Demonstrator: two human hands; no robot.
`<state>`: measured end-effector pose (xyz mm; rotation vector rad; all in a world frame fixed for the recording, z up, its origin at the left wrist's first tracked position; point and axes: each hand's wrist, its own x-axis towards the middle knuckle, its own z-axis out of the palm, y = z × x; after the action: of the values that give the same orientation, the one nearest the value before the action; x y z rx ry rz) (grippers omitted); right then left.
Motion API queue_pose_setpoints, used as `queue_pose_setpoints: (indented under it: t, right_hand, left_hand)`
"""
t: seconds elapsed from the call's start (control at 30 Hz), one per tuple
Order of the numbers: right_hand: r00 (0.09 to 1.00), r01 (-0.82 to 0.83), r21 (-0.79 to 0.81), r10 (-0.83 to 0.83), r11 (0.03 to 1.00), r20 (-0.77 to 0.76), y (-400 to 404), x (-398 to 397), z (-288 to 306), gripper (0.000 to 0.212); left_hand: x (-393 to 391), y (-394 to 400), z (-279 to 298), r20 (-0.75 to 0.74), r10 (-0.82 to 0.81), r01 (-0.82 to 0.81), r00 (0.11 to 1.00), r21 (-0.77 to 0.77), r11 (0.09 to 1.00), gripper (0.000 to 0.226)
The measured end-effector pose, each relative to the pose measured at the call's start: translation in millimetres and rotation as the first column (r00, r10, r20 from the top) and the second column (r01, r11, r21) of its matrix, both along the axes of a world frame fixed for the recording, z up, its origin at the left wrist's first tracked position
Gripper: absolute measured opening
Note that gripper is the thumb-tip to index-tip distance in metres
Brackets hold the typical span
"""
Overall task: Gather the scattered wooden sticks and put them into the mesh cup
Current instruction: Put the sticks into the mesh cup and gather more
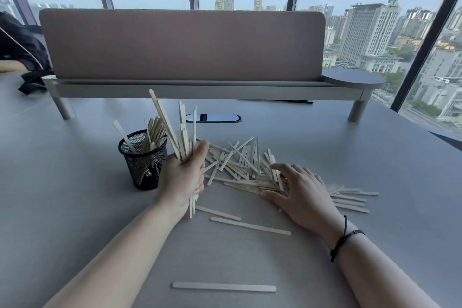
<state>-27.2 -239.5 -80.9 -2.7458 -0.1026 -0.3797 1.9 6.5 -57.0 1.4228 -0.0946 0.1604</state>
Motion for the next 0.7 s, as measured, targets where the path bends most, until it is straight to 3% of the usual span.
queue_pose_setpoints:
  t: [0.13, 0.33, 0.47, 0.7]
  right_hand:
    - [1.0, -0.017, 0.019, 0.017, 1.0, 0.016, -1, 1, 0, 0.059]
    - [0.999, -0.039, 0.059, 0.039, 0.997, 0.008, -3, 1, 4, 0.058]
    - [0.998, -0.066, 0.07, 0.066, 0.995, 0.002, -5, 0, 7, 0.054]
    - [0.994, -0.105, 0.122, 0.105, 0.987, 0.011, -7, -1, 11, 0.041]
  left_hand:
    - [-4, -2, 1, 0.137, -0.016, 0.006, 0.99, 0.07, 0.998, 0.055]
    - [-2, -1, -7, 0.27, 0.078, -0.147, 0.96, 0.248, 0.958, 0.066]
    - [-2, 0, -9, 0.324, 0.138, -0.223, 0.936, 0.24, 0.945, 0.064]
    - [-3, 0, -7, 0.391, 0.112, -0.213, 0.914, 0.224, 0.951, 0.059]
